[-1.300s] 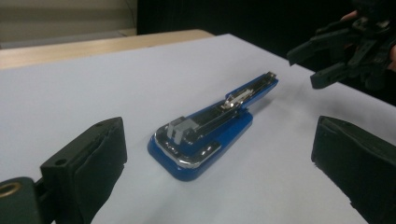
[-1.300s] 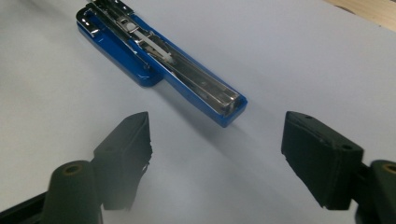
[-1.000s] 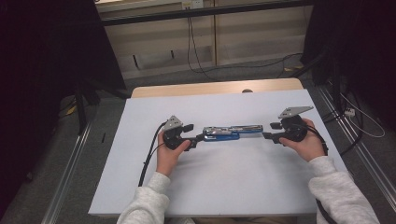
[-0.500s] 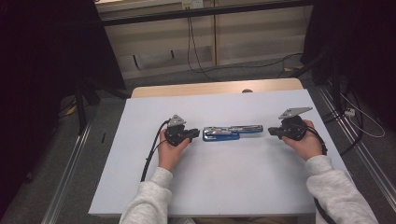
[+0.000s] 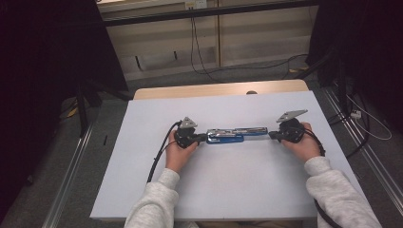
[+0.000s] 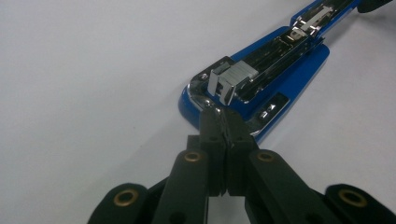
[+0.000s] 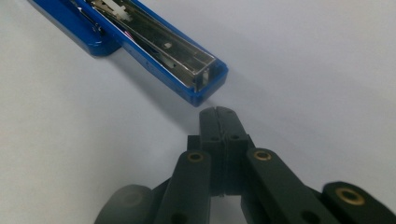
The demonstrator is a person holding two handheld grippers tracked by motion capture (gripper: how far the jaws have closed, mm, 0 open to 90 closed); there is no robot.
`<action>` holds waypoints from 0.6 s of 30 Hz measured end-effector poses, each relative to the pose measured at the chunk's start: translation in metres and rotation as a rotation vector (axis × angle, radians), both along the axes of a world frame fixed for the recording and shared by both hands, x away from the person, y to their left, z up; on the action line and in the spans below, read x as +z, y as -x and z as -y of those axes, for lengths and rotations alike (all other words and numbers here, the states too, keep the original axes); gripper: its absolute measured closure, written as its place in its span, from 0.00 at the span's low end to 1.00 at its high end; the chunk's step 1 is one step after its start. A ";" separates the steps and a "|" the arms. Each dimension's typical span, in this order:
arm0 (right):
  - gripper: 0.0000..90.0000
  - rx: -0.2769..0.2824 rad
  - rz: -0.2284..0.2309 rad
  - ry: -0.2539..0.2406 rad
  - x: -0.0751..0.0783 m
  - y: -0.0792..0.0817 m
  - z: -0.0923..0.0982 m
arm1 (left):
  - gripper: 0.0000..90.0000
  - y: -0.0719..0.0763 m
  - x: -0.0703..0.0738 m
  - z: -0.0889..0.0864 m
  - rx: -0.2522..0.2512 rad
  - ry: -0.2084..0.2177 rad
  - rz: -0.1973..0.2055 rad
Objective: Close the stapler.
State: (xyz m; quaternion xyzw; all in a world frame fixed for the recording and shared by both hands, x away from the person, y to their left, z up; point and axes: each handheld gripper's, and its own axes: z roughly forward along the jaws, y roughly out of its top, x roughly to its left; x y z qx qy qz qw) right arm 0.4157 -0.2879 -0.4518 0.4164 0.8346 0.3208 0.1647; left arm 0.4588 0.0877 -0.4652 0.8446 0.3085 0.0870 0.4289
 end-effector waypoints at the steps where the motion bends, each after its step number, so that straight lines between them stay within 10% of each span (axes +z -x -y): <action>1: 1.00 0.004 0.002 -0.003 0.000 0.000 -0.001 | 0.98 0.000 -0.001 0.001 0.001 0.001 0.000; 18: 1.00 0.005 0.019 0.014 0.003 -0.002 -0.002 | 0.98 -0.001 -0.003 0.002 0.015 -0.018 0.011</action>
